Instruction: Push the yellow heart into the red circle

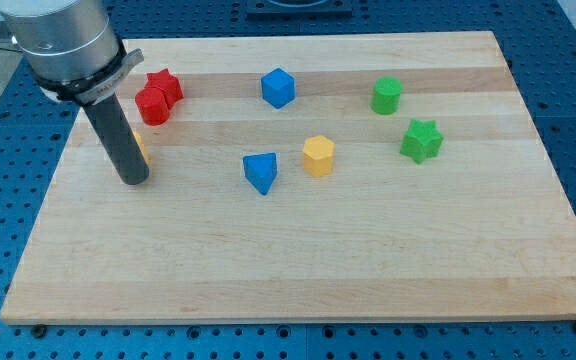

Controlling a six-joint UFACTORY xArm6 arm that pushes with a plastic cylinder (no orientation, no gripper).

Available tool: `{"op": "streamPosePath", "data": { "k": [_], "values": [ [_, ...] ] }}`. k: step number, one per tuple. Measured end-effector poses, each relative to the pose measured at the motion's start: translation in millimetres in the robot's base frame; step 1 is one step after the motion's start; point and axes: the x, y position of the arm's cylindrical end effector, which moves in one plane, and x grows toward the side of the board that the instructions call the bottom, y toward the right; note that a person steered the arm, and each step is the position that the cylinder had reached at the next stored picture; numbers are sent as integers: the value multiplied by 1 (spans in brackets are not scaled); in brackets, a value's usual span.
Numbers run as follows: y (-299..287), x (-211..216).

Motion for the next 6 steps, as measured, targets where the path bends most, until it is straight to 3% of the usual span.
{"op": "streamPosePath", "data": {
  "k": [2, 3, 4, 6],
  "values": [
    [-3, -19],
    [-41, 2],
    [-42, -10],
    [-7, -48]
  ]
}}
